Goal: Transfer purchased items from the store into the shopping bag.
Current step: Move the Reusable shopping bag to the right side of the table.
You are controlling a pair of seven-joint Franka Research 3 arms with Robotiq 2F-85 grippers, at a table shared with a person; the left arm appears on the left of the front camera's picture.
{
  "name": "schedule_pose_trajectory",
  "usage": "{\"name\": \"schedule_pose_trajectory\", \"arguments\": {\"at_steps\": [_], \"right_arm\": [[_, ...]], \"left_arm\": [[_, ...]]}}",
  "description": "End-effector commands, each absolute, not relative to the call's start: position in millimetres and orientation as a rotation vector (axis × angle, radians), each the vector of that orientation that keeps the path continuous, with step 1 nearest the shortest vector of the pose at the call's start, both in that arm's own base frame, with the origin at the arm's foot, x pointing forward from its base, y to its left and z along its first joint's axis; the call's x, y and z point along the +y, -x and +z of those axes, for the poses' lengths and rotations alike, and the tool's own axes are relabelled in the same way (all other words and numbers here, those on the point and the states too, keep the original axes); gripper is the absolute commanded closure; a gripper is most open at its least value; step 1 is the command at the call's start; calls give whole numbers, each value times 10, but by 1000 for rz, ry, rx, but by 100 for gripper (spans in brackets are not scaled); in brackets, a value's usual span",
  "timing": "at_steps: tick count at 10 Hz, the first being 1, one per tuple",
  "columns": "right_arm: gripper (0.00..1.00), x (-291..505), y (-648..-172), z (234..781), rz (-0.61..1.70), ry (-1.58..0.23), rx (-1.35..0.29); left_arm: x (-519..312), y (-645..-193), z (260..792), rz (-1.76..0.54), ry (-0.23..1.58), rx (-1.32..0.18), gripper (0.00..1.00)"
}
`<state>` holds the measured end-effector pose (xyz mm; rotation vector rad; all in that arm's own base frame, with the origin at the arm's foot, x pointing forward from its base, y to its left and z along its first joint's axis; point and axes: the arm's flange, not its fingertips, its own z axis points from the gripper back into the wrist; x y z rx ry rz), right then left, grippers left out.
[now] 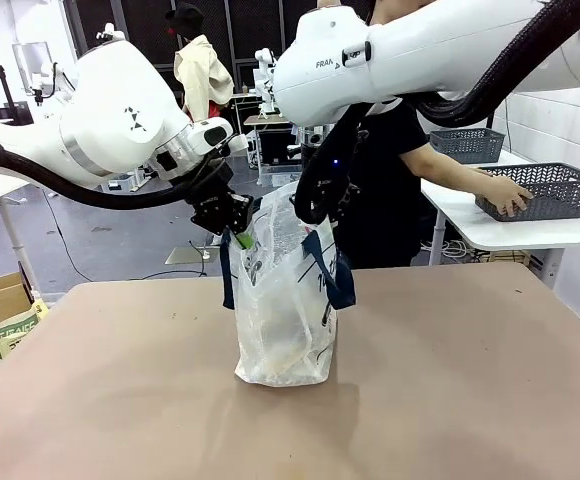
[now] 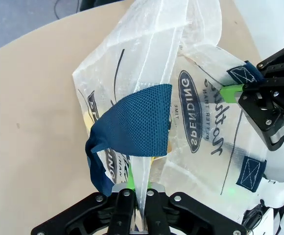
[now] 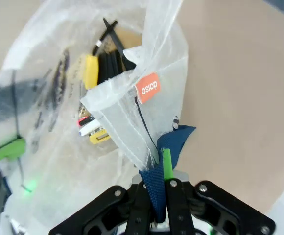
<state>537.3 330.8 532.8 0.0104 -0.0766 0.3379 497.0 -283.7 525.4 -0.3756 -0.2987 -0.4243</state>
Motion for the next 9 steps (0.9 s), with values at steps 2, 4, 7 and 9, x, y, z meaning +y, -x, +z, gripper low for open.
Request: {"name": "schedule_pose_trajectory", "arguments": {"at_steps": [2,4,7,9], "right_arm": [[100,3308,-5373,5328,338,-10,-77],[100,3431,-5455,5311,163,-78,-1],[100,3489,-5461,5324,3,-117,18],[100,3494,-5465,5293,-20,-71,22]], "left_arm": [[-2837,-4970,5254,-424,376,-299,100],[-2968,-4970,5233,-400,373,-275,100],[-3047,-4959,5224,-359,387,-264,100],[-3024,-4950,5242,-378,381,-267,100]]}}
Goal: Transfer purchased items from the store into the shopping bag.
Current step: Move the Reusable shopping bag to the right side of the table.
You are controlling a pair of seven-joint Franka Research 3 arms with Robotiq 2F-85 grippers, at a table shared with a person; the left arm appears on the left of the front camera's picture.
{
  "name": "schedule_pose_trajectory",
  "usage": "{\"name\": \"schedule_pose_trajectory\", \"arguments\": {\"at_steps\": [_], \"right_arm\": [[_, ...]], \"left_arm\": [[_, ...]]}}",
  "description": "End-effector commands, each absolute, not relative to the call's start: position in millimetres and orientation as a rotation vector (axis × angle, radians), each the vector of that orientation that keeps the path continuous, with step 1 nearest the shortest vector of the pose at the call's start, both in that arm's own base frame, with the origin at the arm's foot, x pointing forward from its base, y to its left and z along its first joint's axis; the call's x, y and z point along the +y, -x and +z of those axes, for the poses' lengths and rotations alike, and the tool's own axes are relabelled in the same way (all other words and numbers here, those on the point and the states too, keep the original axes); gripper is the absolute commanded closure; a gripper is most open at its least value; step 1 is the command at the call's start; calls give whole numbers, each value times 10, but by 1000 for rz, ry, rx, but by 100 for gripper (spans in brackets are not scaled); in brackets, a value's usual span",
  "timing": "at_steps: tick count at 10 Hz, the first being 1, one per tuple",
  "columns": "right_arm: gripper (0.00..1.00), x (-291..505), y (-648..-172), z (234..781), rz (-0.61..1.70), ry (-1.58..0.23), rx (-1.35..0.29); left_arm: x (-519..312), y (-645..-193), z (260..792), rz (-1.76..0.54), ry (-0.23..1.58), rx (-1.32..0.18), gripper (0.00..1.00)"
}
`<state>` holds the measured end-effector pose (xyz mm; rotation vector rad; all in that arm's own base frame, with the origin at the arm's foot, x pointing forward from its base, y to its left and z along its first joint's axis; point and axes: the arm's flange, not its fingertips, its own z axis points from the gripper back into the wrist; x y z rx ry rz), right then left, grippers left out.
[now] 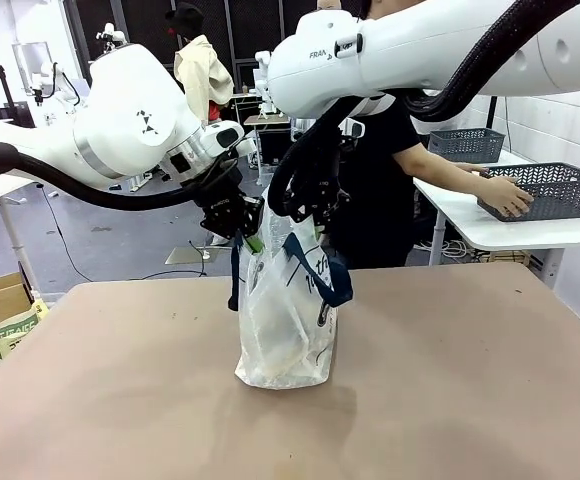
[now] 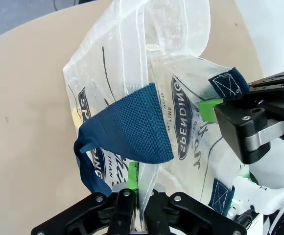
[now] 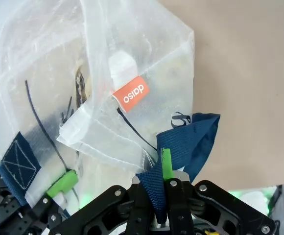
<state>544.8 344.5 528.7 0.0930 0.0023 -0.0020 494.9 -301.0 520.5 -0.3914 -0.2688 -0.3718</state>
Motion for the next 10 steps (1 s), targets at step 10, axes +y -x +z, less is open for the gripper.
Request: {"name": "schedule_pose_trajectory", "arguments": {"at_steps": [10], "right_arm": [[100,3519,-5480,5233,-45,-139,-2]], "left_arm": [[-3252,-4968,5206,-377,423,-264,100]]}}
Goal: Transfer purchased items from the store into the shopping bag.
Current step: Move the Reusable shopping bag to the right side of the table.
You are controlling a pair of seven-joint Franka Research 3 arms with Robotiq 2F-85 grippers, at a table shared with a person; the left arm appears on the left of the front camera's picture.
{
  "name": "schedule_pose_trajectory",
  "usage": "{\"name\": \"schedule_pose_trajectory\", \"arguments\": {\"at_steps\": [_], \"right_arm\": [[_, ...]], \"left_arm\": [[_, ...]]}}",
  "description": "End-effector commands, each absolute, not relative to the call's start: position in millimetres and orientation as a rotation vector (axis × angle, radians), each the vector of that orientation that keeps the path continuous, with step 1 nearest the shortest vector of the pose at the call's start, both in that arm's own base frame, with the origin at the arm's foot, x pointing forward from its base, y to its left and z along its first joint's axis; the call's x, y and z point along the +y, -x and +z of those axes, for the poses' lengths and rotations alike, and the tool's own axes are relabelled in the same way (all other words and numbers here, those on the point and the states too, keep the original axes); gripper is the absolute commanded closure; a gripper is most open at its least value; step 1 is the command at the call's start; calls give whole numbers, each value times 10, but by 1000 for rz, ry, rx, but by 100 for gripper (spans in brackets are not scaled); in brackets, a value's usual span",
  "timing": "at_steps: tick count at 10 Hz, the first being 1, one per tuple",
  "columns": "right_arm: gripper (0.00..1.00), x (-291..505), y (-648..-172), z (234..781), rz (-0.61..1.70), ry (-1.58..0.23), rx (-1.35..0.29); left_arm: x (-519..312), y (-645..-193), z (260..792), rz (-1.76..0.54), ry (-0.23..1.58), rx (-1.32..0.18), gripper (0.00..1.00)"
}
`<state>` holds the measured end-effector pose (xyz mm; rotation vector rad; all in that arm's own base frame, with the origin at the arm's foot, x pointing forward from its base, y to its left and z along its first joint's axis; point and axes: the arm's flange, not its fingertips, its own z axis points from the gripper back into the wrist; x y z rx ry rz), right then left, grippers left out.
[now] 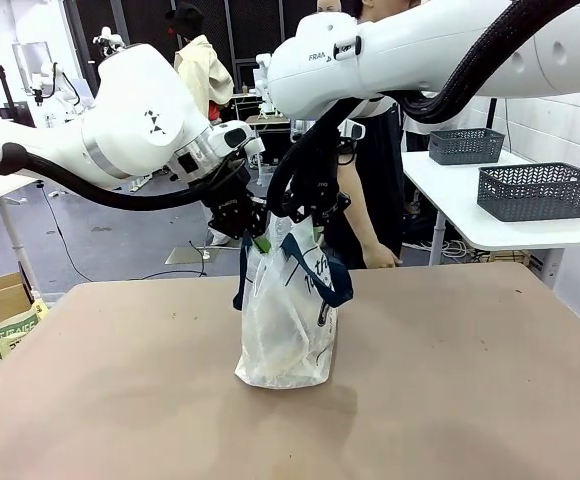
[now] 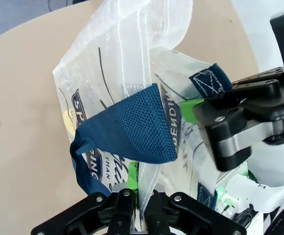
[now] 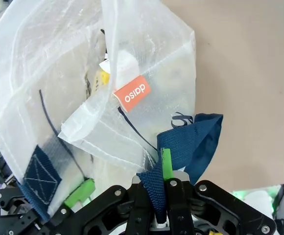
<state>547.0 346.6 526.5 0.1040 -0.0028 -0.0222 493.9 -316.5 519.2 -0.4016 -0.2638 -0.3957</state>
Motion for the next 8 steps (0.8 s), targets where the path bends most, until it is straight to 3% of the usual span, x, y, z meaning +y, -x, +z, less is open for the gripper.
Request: {"name": "schedule_pose_trajectory", "arguments": {"at_steps": [1,7,8], "right_arm": [[100,3535,-5486,5220,-37,-153,1],[100,3628,-5539,5177,-40,-186,-16],[100,3626,-5540,5178,-39,-188,-18]], "left_arm": [[-3270,-4976,5191,-383,442,-267,100],[-3282,-5001,5189,-375,478,-259,100],[-3264,-4999,5182,-373,489,-254,86]]}}
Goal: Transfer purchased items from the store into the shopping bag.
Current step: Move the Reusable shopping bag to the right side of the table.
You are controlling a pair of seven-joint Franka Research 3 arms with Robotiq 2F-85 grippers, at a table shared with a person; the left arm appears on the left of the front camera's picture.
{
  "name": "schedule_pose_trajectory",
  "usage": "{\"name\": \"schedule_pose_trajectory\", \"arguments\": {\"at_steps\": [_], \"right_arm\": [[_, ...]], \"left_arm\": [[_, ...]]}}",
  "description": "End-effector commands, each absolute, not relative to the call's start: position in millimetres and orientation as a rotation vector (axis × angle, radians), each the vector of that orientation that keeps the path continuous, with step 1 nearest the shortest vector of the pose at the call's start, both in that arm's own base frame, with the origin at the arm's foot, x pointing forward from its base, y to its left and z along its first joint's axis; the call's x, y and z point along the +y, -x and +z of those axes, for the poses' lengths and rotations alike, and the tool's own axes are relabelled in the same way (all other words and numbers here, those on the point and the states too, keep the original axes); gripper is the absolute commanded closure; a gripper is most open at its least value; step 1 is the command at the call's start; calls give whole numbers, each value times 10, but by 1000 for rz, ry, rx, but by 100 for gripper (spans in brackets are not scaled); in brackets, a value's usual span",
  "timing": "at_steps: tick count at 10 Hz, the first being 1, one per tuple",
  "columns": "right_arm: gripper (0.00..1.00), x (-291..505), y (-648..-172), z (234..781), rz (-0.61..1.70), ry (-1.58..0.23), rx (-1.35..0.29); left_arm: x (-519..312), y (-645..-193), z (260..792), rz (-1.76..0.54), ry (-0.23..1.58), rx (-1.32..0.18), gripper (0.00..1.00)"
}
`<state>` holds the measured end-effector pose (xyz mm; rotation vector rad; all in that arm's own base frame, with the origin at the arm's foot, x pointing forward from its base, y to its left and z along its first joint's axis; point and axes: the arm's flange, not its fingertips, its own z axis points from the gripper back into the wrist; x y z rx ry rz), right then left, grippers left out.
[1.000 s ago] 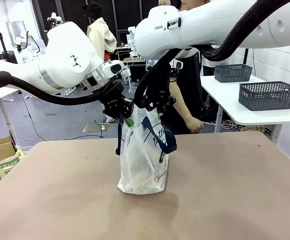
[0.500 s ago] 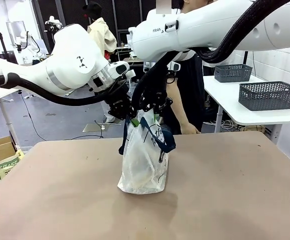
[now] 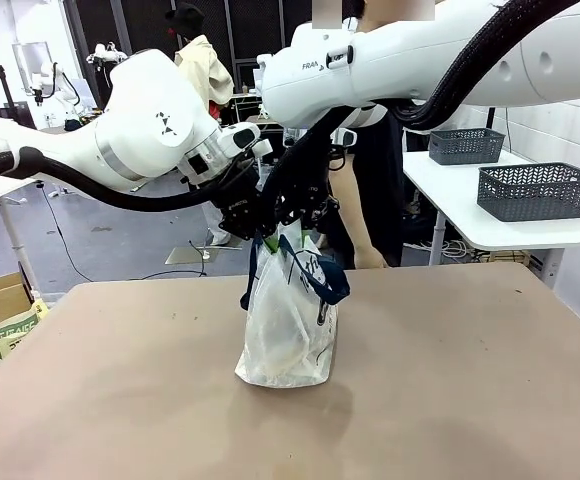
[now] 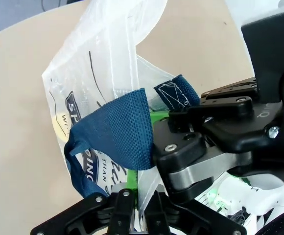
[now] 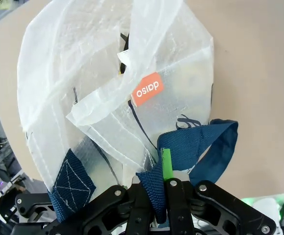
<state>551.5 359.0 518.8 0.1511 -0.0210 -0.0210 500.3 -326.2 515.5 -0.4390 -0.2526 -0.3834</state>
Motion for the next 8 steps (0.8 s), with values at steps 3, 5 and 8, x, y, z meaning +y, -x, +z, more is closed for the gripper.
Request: {"name": "schedule_pose_trajectory", "arguments": {"at_steps": [3,5,8], "right_arm": [[100,3618,-5550,5190,-44,-190,-19],[100,3616,-5555,5199,-44,-193,-27],[100,3621,-5568,5191,-43,-186,-28]], "left_arm": [[-3173,-4962,5191,-363,498,-243,26],[-3130,-4902,5212,-361,515,-241,0],[-3117,-4800,5325,-380,527,-253,0]]}}
